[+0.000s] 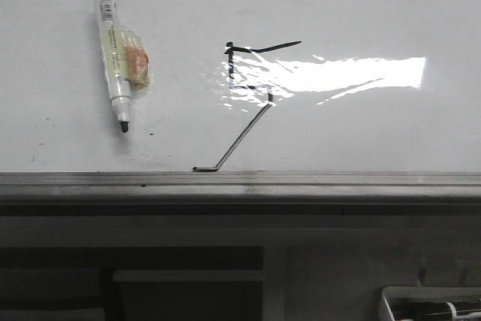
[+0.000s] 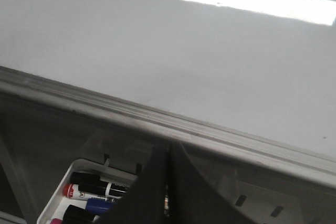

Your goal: Write number 5 on whiteboard

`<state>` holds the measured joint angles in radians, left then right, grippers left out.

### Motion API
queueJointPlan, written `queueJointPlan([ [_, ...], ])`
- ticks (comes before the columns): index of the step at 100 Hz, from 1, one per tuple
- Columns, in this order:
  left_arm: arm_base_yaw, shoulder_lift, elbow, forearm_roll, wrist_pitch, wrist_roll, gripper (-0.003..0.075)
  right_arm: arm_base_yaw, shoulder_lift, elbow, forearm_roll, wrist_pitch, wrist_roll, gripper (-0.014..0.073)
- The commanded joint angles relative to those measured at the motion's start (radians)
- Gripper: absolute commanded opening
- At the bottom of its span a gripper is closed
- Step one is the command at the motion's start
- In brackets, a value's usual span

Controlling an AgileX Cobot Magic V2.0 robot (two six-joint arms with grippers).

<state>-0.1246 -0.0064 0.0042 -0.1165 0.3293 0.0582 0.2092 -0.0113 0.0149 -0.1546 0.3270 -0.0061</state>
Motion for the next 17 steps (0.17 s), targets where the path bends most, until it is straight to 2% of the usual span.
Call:
queueJointPlan([
  [1,0.003,-0.022,0.017,-0.004,-0.064,-0.012,-0.0020,-0.006,-0.017,0.024,-0.016,-0.016,-0.001,-0.0061],
  [17,0.003,-0.022,0.017,-0.004,-0.064,-0.012,-0.0020,-0.006,-0.017,0.024,-0.016,-0.016,-0.001,-0.0061],
])
